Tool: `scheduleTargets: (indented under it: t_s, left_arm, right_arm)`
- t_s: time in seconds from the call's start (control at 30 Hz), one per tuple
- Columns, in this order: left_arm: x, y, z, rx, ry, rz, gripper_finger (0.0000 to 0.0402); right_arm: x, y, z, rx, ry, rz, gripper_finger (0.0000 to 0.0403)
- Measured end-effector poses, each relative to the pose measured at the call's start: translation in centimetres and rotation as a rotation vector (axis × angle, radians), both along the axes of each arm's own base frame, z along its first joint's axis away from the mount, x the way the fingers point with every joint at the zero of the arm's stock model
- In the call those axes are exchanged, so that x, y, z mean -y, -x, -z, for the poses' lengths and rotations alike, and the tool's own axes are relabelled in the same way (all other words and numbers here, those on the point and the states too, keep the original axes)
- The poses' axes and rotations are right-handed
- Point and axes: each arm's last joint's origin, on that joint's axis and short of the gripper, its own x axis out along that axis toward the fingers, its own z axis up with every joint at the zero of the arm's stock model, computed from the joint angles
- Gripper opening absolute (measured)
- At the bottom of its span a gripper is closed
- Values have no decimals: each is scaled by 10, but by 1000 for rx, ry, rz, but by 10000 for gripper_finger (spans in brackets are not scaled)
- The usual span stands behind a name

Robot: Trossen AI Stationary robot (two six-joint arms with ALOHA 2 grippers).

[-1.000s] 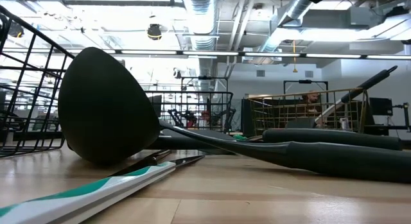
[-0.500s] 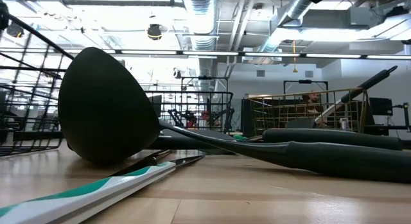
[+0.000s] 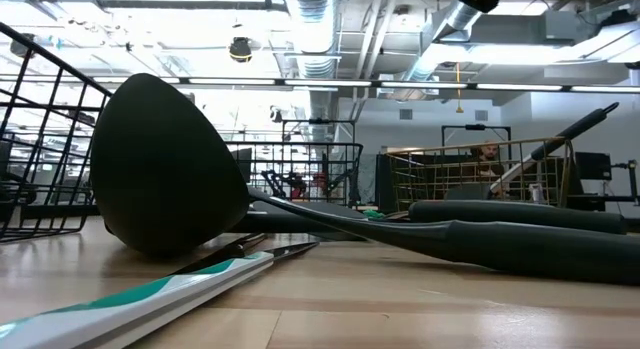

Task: Pick & Place Kitchen Items
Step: Put the black spatula into the bottom black wire basket

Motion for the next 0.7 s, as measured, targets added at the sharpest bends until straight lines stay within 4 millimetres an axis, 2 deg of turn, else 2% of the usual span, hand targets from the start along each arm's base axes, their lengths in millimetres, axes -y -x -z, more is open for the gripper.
scheduleTargets:
  t_s: [0.13, 0.27, 0.43, 0.7]
  left_arm:
    - [-1, -14, 7, 29, -18, 10, 1]
    - [2, -27, 15, 31, 23, 94, 1]
    - [7, -37, 24, 43, 62, 189, 1]
    - [7, -49, 34, 75, 63, 232, 1]
  right_arm:
    - [0, -5, 5, -28, -2, -2, 118]
    - [0, -7, 6, -31, -8, 0, 118]
    - [0, -6, 5, -27, -8, 0, 118]
    - [0, -6, 5, -27, -2, -5, 118]
